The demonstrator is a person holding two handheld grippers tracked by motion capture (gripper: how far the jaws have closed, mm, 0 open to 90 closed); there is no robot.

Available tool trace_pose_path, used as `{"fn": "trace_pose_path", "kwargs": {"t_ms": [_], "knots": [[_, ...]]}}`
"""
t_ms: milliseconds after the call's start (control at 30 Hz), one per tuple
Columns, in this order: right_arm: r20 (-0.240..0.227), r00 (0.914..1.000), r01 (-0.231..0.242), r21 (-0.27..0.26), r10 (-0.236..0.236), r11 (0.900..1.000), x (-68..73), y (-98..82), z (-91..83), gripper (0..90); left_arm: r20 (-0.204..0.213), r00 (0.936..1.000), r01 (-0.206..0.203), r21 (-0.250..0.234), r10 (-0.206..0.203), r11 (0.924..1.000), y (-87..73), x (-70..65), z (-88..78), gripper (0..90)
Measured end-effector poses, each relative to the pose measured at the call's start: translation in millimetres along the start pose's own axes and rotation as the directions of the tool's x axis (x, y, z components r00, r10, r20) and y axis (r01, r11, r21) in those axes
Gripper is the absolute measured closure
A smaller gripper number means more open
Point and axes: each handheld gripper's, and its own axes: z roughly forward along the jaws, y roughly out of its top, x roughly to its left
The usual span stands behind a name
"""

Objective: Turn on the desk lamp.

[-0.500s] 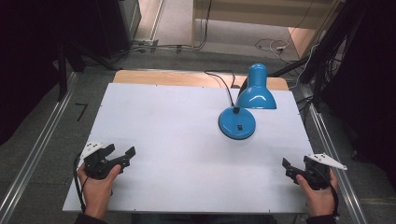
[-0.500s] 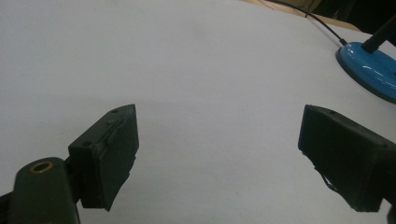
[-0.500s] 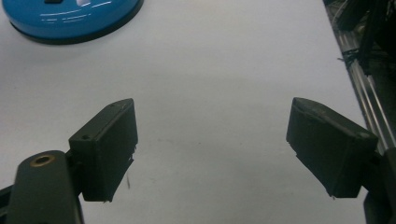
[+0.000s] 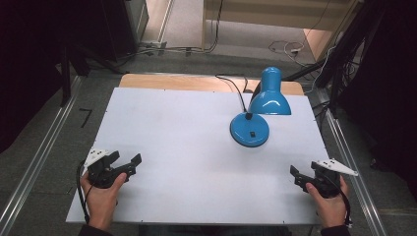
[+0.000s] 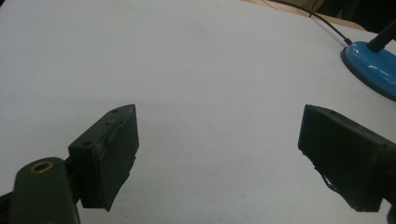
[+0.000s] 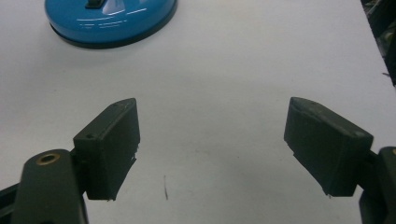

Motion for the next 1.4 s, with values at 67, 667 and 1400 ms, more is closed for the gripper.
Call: {"fn": "trace_pose_path", "kwargs": {"t_ms": [67,667,1400], "knots": [[-0.018,0.9998,-0.011,-0.002,0.011,1.000,2.5,1.6,0.9,16.8,0.002,1.0000,-0.001,-0.002,0.001,1.0000,0.1,-0.6,0.3,13.2],[-0.032,0.9994,0.009,-0.003,-0.009,1.000,8.9,8.2,10.4,16.9,0.001,0.9999,-0.010,0.004,0.010,0.9999,0.1,-2.6,2.0,13.1],[-0.058,0.9977,0.036,-0.011,-0.036,0.999,25.7,22.0,24.4,17.8,0.000,1.0000,-0.009,0.006,0.009,0.9999,0.1,-2.8,3.1,13.2]]}}
